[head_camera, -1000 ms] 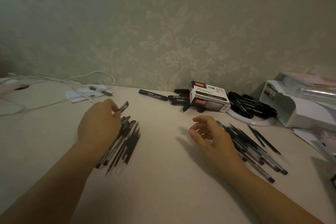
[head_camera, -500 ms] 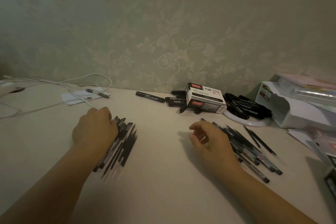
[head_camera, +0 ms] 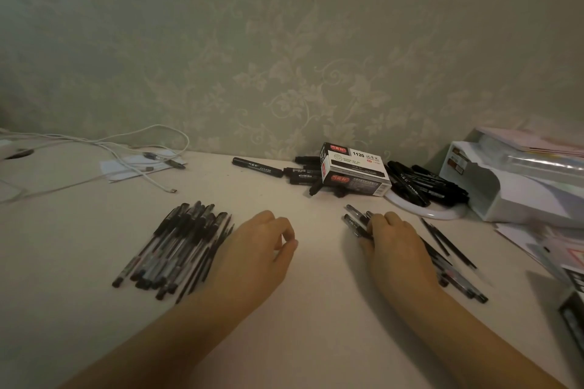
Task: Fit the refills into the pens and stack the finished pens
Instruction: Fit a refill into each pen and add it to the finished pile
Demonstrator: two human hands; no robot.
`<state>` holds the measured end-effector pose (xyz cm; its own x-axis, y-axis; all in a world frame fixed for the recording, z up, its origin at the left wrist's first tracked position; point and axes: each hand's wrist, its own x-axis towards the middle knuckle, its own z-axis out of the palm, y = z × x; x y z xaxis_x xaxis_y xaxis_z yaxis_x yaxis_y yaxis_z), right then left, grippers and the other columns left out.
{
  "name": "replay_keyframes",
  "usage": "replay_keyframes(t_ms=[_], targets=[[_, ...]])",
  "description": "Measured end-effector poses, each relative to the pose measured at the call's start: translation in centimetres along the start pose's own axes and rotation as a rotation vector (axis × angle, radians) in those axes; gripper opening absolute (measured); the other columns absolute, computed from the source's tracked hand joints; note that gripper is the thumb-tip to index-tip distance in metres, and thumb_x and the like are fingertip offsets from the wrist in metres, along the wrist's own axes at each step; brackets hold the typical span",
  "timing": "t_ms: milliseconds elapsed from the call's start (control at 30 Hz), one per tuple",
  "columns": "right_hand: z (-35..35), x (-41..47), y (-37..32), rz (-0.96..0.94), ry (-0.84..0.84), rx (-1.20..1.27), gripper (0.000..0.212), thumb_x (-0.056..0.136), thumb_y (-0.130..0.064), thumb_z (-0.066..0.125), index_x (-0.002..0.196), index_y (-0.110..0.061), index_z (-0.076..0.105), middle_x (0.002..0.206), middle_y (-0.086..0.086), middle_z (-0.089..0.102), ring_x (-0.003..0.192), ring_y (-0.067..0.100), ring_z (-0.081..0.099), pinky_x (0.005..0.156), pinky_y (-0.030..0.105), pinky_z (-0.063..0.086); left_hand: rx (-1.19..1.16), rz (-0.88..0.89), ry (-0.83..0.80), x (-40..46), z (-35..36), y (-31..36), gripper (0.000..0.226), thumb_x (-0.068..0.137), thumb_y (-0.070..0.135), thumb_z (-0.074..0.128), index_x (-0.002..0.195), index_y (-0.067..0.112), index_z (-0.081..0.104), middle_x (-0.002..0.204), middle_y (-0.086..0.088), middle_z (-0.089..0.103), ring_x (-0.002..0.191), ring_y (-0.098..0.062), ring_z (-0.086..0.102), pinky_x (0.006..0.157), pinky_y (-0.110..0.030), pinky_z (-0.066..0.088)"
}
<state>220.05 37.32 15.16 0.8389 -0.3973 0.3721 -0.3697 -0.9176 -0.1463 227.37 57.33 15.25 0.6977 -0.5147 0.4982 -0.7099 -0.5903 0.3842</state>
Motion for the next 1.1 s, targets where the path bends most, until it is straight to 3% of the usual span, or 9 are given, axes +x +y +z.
replay_keyframes(t_ms=[233,400,467,533,667,733,867,1000,1100], targets=[[-0.2,0.1,-0.1,0.06,-0.028,-0.01,0.023,0.101,-0.024,0.05,0.122,-0.017,0.052,0.119,0.002,0.055,0.109,0.02,0.05,0.091,0.03,0.043,-0.053,0.007,-0.058,-0.2,0.6,-0.2,0.012,0.093,0.034,0.054,0.094,0.03,0.065,0.082,0.017,0.048,0.071,0.0,0.047,0.062,-0.01,0.035],[-0.8,0.1,-0.5,0.015,0.039,-0.037,0.017,0.101,-0.029,0.047,0.114,-0.019,0.052,0.112,-0.001,0.055,0.099,0.017,0.05,0.085,0.031,0.043,-0.094,0.009,-0.063,-0.1,0.5,-0.2,0.012,0.093,0.035,0.055,0.093,0.03,0.065,0.079,0.017,0.05,0.07,0.0,0.05,0.062,-0.011,0.039],[-1.1,0.2,-1.0,-0.042,0.141,0.097,0.014,0.099,-0.029,0.051,0.109,-0.019,0.055,0.106,-0.003,0.056,0.094,0.014,0.049,0.082,0.03,0.043,-0.127,-0.008,-0.045,-0.1,0.5,-0.1,0.013,0.093,0.036,0.055,0.091,0.028,0.066,0.077,0.015,0.053,0.07,-0.001,0.052,0.064,-0.015,0.044],[-1.4,0.1,-1.9,-0.08,0.177,0.388,0.009,0.097,-0.028,0.057,0.102,-0.021,0.058,0.098,-0.009,0.058,0.086,0.006,0.052,0.075,0.023,0.045,-0.203,-0.043,-0.029,-0.1,0.5,0.1,0.015,0.092,0.038,0.056,0.089,0.028,0.066,0.076,0.014,0.055,0.068,0.0,0.052,0.061,-0.01,0.041],[-1.2,-0.3,-3.7,0.067,-0.108,1.01,0.003,0.095,-0.026,0.062,0.094,-0.025,0.065,0.084,-0.007,0.067,0.064,-0.002,0.06,0.055,0.01,0.046,-0.38,-0.094,-0.057,-0.1,0.3,0.6,0.02,0.093,0.045,0.049,0.095,0.032,0.063,0.08,0.015,0.061,0.074,0.005,0.057,0.063,-0.008,0.043],[-0.7,-0.6,-3.9,0.125,-0.252,1.188,0.006,0.096,-0.021,0.061,0.098,-0.018,0.067,0.081,0.0,0.07,0.06,-0.002,0.06,0.055,0.01,0.047,-0.448,-0.114,-0.092,0.0,0.4,0.8,0.022,0.094,0.045,0.046,0.1,0.031,0.062,0.081,0.013,0.063,0.073,0.001,0.06,0.066,-0.014,0.048],[0.0,-1.2,-4.0,0.188,-0.352,1.401,0.017,0.093,-0.016,0.065,0.11,-0.012,0.061,0.075,0.006,0.073,0.066,0.01,0.067,0.059,0.015,0.051,-0.598,-0.111,-0.185,-0.3,0.5,1.3,0.021,0.094,0.044,0.048,0.106,0.031,0.06,0.082,0.011,0.067,0.073,-0.003,0.066,0.069,-0.024,0.057],[0.4,-1.2,-3.8,0.185,-0.402,1.523,0.032,0.091,-0.011,0.067,0.119,-0.017,0.052,0.081,0.013,0.073,0.069,0.021,0.07,0.065,0.025,0.056,-0.572,-0.076,-0.234,-0.5,0.7,1.4,0.017,0.097,0.038,0.049,0.111,0.034,0.057,0.079,0.014,0.065,0.062,0.0,0.062,0.053,-0.012,0.046],[0.4,-1.0,-3.6,0.139,-0.402,1.517,0.031,0.093,-0.016,0.066,0.12,-0.019,0.051,0.081,0.015,0.073,0.072,0.026,0.071,0.068,0.029,0.057,-0.528,-0.051,-0.236,-0.4,0.7,1.2,0.018,0.098,0.032,0.049,0.115,0.033,0.056,0.086,0.011,0.063,0.059,-0.001,0.06,0.053,-0.011,0.044]])
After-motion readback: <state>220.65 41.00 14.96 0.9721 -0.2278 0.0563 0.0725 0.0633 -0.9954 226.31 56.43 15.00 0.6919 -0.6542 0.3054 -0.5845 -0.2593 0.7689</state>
